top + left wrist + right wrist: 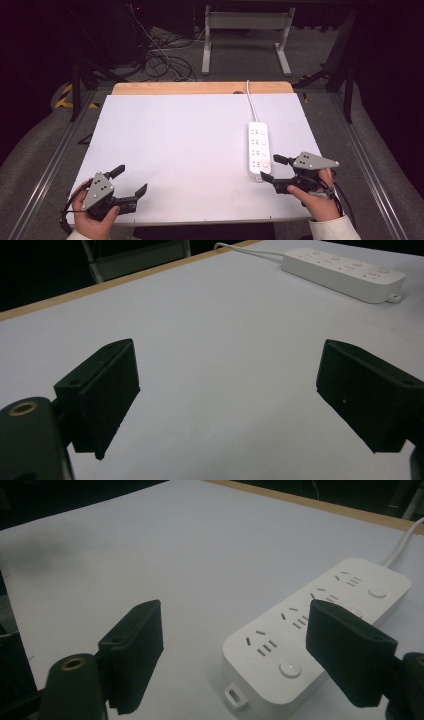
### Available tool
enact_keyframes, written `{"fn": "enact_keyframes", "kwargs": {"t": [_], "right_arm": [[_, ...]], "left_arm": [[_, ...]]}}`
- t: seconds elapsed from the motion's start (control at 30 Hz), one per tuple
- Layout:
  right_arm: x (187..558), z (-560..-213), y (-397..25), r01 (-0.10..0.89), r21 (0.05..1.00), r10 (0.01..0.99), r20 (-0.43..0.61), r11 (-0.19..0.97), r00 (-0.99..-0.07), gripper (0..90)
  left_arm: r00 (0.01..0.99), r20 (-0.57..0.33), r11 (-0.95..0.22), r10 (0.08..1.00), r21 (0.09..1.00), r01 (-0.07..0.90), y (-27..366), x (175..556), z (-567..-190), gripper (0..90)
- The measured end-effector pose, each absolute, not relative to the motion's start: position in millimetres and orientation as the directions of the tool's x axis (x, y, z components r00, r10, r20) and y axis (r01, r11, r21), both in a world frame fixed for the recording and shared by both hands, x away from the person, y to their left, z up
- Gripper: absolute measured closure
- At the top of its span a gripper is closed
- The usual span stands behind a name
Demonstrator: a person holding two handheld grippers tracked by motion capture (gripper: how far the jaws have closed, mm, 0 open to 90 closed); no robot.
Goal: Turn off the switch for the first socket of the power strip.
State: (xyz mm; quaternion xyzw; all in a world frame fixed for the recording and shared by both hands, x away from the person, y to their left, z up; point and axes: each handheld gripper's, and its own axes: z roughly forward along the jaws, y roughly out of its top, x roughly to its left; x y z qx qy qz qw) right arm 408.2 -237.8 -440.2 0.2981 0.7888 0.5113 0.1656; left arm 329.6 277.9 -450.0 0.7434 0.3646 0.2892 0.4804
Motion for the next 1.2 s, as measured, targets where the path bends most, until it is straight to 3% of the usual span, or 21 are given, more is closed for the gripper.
{"fn": "enact_keyframes", "kwargs": {"t": [0.23, 0.67, 1.2], "right_arm": [[403, -457, -240, 0.274, 0.910, 0.645, 0.010, 0.311, -0.764, 21.6], [403, -485, -245, 0.323, 0.889, 0.674, 0.023, 0.324, -0.738, 22.4], [403, -486, -243, 0.297, 0.890, 0.672, -0.014, 0.346, -0.740, 22.3]], "left_arm": [[0.572, 0.077, -0.274, 0.817, 0.924, 0.266, 277, 329, -451, 10.8], [0.584, 0.077, -0.281, 0.808, 0.922, 0.268, 279, 327, -452, 10.8], [0.584, 0.083, -0.280, 0.807, 0.925, 0.256, 279, 328, -453, 10.4]]}}
